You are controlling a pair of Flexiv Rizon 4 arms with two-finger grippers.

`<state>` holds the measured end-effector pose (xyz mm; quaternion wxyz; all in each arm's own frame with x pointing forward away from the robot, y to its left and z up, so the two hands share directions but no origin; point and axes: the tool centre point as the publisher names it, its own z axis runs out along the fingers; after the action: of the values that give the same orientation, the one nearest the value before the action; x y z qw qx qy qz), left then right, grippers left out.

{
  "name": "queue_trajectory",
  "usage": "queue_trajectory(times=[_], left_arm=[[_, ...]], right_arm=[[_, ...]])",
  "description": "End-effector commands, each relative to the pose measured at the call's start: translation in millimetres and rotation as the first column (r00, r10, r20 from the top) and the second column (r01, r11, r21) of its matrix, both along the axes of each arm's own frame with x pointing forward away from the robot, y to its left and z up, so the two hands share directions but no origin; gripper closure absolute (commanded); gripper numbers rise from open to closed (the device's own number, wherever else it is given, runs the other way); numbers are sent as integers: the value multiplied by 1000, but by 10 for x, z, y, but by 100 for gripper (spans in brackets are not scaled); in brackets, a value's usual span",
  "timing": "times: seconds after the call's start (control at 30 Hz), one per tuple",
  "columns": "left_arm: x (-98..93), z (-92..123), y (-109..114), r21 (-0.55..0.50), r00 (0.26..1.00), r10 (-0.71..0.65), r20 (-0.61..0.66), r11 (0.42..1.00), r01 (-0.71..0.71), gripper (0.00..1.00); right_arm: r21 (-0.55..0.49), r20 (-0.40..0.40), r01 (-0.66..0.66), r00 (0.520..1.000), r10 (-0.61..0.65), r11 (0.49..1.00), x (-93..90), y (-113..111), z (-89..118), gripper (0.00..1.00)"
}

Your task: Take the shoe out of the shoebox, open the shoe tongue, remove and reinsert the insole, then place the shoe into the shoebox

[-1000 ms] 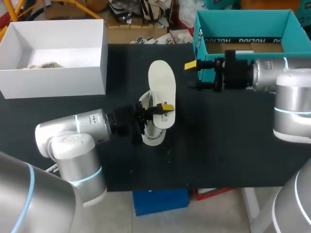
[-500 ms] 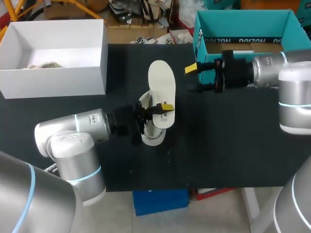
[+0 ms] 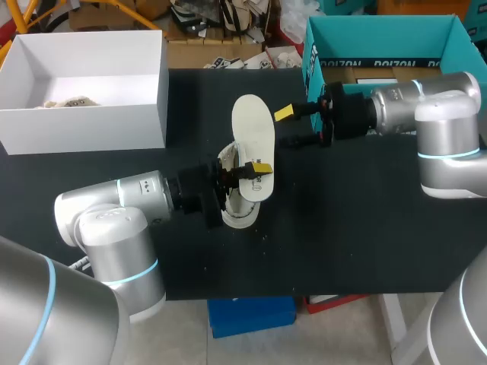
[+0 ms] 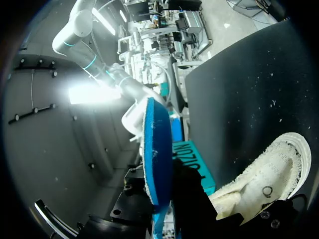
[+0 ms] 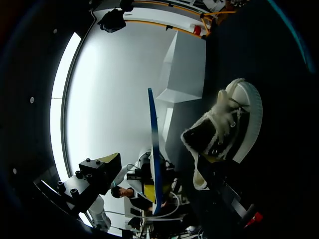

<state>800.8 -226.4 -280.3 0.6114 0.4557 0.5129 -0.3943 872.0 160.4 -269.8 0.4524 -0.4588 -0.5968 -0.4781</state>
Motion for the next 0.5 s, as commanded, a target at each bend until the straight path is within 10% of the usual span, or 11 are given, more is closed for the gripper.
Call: queue_trajectory(times=[0.03,0.5], left_arm=[[-8,7,-13,6,1000,3,1,1000,-3,100],[-8,7,-13,6,1000,3,1,1000,-3,100]], right_arm=[[-4,0,-1,1000,1,1000,22,87,-26,0],[-7,8,-13,1000,14,1000,76,321,-42,0]])
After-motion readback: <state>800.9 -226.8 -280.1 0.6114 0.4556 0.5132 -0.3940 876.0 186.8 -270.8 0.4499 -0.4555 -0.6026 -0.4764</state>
